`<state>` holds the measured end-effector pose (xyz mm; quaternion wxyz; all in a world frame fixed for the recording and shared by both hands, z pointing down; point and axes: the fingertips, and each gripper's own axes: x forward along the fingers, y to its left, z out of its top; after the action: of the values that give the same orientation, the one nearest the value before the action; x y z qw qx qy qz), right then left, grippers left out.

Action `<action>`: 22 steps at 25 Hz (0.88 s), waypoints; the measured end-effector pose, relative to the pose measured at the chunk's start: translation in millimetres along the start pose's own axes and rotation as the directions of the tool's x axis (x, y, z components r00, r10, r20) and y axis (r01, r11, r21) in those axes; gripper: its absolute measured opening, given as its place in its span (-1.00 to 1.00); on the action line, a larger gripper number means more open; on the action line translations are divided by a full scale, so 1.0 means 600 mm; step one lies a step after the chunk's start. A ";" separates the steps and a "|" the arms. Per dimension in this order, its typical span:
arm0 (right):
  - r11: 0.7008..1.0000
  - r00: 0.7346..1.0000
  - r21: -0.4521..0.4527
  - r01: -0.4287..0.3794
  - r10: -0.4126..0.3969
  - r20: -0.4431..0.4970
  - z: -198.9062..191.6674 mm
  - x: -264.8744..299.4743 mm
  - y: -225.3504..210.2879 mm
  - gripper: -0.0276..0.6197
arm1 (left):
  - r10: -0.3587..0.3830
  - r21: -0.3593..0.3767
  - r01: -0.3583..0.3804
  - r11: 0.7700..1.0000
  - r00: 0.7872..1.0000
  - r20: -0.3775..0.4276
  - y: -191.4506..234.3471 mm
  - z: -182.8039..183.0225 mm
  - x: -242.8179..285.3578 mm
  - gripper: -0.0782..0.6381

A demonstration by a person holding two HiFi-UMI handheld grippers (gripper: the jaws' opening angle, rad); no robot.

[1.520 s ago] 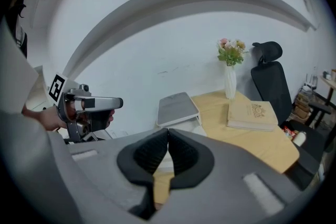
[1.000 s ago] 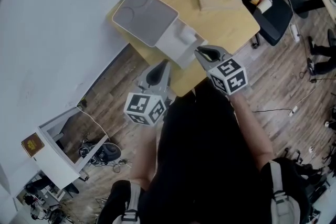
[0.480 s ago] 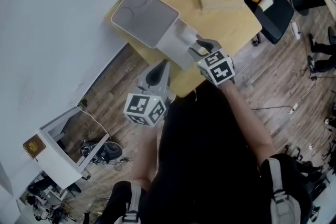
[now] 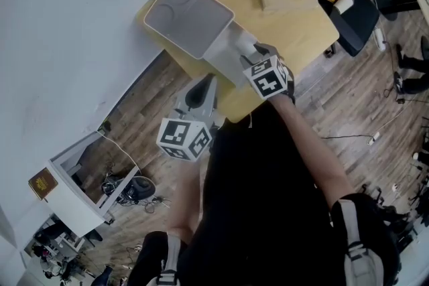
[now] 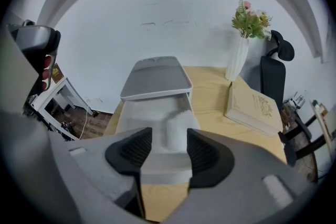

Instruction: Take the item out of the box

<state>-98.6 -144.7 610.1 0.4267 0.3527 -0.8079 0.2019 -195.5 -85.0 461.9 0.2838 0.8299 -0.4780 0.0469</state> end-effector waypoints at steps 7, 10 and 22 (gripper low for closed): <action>1.000 0.998 -0.025 0.013 -0.015 -0.063 -0.019 0.045 -0.001 -0.18 | 0.008 -0.014 -0.008 1.000 1.000 -0.002 0.003 -0.011 -0.004 -0.71; 0.999 0.996 -0.031 0.028 -0.030 -0.083 -0.025 0.059 -0.003 -0.18 | 0.017 -0.026 -0.017 1.000 1.000 -0.004 0.008 -0.017 -0.006 -0.71; 0.989 0.979 -0.122 0.085 -0.106 -0.172 -0.037 0.105 -0.016 -0.18 | 0.062 -0.044 -0.062 0.997 0.998 0.003 0.046 -0.020 -0.036 -0.71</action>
<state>-103.9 -162.2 675.2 0.5258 0.3468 -0.7590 0.1652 -227.5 -72.8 476.5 0.2995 0.8082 -0.5052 0.0435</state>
